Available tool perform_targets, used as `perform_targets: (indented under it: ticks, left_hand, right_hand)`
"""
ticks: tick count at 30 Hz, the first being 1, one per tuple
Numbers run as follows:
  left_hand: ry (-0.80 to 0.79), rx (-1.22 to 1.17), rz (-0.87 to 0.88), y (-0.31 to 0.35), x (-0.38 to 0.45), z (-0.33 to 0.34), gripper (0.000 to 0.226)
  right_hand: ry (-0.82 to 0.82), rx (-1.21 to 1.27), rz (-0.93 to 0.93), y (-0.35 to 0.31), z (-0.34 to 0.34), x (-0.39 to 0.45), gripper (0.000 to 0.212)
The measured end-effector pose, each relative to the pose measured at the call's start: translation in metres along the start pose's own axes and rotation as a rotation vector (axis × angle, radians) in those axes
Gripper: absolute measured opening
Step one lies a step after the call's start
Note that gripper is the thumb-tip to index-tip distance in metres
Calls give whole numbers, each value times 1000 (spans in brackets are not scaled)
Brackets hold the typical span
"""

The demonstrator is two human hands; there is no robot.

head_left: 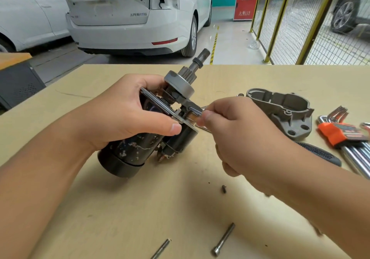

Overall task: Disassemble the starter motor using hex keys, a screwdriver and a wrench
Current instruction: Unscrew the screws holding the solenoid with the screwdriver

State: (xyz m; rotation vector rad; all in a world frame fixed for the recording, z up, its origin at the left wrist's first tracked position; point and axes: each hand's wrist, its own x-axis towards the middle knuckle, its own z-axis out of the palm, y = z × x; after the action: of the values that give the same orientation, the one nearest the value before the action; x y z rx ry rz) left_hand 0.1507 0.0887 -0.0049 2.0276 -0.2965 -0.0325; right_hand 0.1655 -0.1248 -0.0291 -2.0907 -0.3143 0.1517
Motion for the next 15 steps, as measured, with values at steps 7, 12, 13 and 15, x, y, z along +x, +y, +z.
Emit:
perform_targets:
  ticks: [7, 12, 13, 15]
  left_hand:
    - [35, -18, -40, 0, 2, 0, 46]
    - [29, -46, -78, -1, 4, -1, 45]
    - [28, -47, -85, -1, 5, -1, 45]
    - [24, -51, -95, -1, 5, -1, 46]
  right_hand:
    - [-104, 477, 264, -8, 6, 0, 22]
    - [3, -345, -146, -8, 3, 6, 22]
    - [12, -502, -213, -9, 2, 6, 20]
    - [23, -639, -273, -13, 1, 4, 16]
